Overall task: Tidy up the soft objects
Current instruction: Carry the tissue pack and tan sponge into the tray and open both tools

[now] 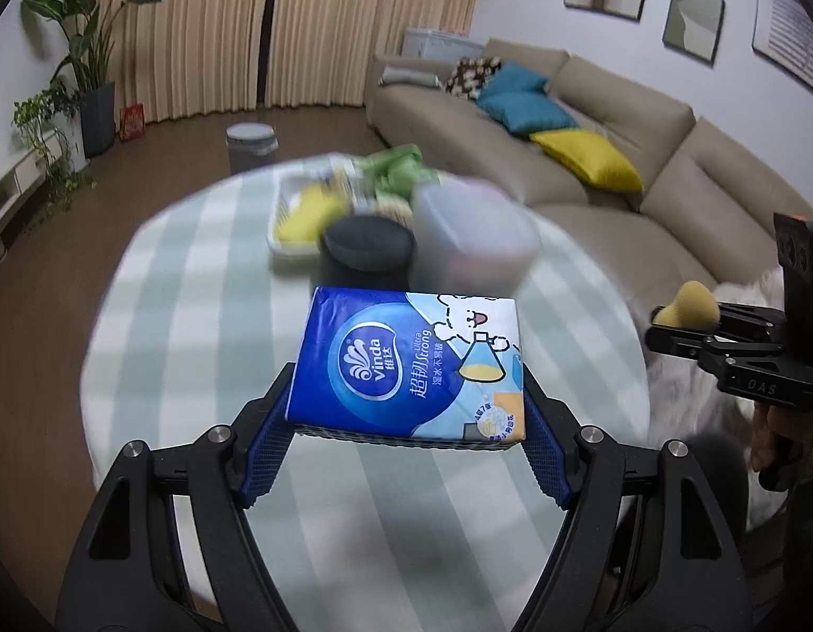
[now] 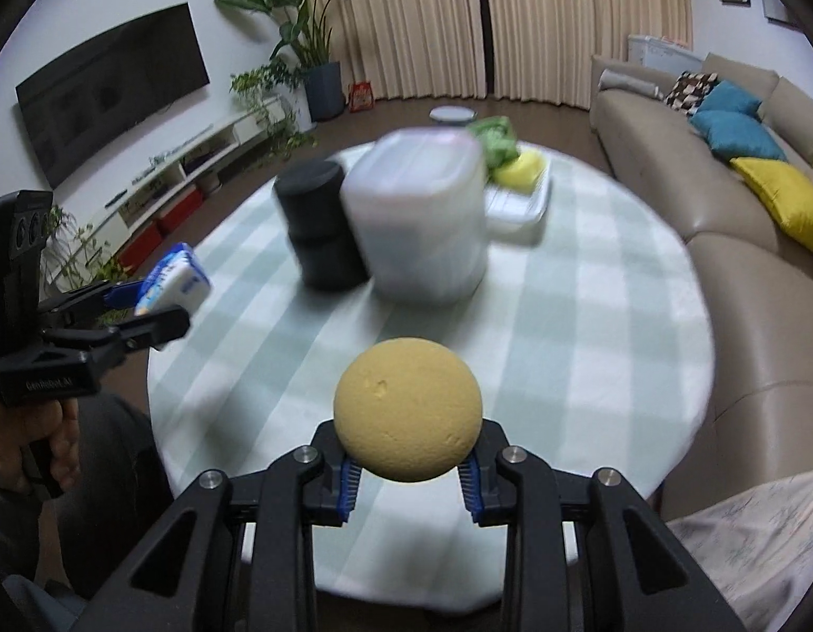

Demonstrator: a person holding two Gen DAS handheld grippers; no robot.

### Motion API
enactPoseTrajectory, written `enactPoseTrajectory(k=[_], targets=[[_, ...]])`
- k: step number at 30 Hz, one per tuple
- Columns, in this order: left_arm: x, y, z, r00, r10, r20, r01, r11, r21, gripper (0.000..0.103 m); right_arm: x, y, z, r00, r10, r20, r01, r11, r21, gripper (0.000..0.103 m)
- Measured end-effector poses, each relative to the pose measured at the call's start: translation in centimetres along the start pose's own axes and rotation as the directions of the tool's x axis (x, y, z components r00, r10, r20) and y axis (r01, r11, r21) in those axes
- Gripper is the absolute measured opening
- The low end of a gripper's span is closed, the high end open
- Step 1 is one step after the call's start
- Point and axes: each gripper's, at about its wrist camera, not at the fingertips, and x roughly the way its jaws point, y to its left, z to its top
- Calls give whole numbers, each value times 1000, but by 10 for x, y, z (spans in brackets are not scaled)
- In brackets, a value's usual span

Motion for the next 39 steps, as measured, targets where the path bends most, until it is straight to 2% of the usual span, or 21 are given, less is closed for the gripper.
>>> enactPoseTrajectory(k=[3, 6, 10, 16, 22, 30, 35, 39], targets=[[-2, 8, 37, 999, 23, 48, -24, 999, 23, 75, -7, -15, 28, 999, -33, 37, 34, 999, -18, 33], [7, 18, 70, 997, 35, 64, -38, 998, 44, 75, -12, -25, 61, 996, -54, 77, 59, 997, -51, 33], [29, 37, 112, 998, 40, 58, -43, 998, 46, 75, -6, -43, 109, 991, -66, 112, 74, 995, -68, 33], [79, 65, 158, 996, 88, 18, -89, 994, 55, 75, 28, -59, 178, 994, -60, 96, 70, 992, -103, 33], [129, 87, 176, 994, 108, -35, -106, 993, 59, 75, 81, -62, 228, 998, -61, 30, 64, 988, -141, 33], [193, 99, 185, 988, 115, -104, -109, 992, 59, 75, 161, -58, 261, 994, -59, -97, 39, 980, -196, 33], [229, 104, 182, 981, 128, -143, -120, 991, 67, 75, 214, -55, 268, 980, -27, -199, -17, 977, -214, 33], [248, 103, 180, 976, 146, -159, -132, 987, 94, 75, 250, -50, 267, 958, -15, -287, -57, 969, -239, 33]])
